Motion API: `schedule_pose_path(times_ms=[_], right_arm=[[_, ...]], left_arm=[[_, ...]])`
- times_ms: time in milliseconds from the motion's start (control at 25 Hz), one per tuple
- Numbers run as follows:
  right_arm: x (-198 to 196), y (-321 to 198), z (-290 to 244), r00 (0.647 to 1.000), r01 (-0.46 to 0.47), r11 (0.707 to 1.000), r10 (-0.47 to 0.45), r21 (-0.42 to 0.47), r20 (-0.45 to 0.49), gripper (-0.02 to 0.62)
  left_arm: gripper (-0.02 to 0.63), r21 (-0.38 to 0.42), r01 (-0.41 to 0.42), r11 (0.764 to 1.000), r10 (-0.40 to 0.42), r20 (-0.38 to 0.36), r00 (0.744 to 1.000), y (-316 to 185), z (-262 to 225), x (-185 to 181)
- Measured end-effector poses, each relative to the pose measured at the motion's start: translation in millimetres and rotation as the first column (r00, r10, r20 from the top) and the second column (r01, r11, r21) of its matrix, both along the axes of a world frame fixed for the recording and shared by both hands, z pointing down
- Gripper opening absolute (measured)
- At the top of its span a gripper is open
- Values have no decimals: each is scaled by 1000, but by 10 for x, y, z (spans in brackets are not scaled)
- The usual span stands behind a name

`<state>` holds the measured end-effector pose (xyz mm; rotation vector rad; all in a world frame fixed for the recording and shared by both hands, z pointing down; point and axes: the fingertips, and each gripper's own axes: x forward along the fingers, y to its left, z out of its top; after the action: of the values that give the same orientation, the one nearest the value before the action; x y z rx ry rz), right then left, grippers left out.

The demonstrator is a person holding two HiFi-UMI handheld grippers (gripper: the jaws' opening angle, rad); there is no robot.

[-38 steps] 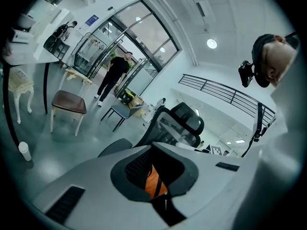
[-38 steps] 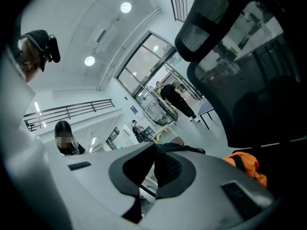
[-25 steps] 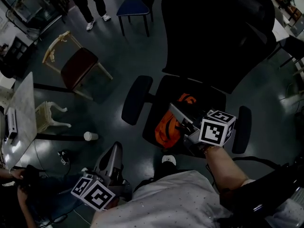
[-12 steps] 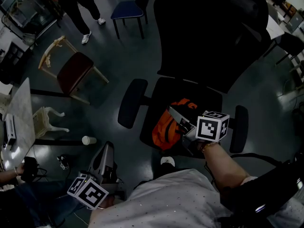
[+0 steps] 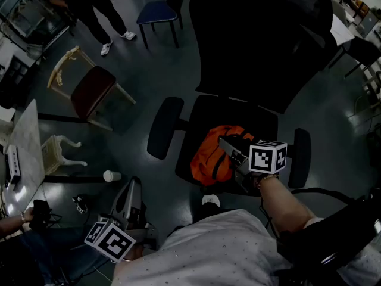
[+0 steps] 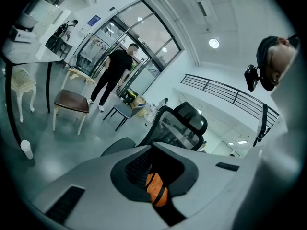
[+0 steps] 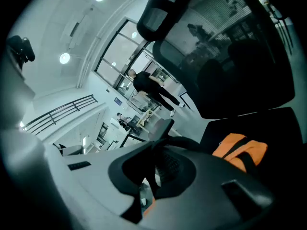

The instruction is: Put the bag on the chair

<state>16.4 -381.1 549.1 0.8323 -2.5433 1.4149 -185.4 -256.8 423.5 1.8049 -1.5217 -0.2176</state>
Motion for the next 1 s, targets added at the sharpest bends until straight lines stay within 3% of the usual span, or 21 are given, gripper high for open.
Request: schedule_pose_path(times_ms=[520, 1000], right_arm=[[287, 326, 524, 994, -37, 996, 28, -85, -104, 2], [371, 652, 1008, 975, -9, 982, -33, -186, -218, 2]], left_arm=[[-3, -7, -21, 1000, 21, 1, 1000, 125, 37, 54], [-3, -26, -27, 999, 27, -1, 1000, 215, 128, 56]])
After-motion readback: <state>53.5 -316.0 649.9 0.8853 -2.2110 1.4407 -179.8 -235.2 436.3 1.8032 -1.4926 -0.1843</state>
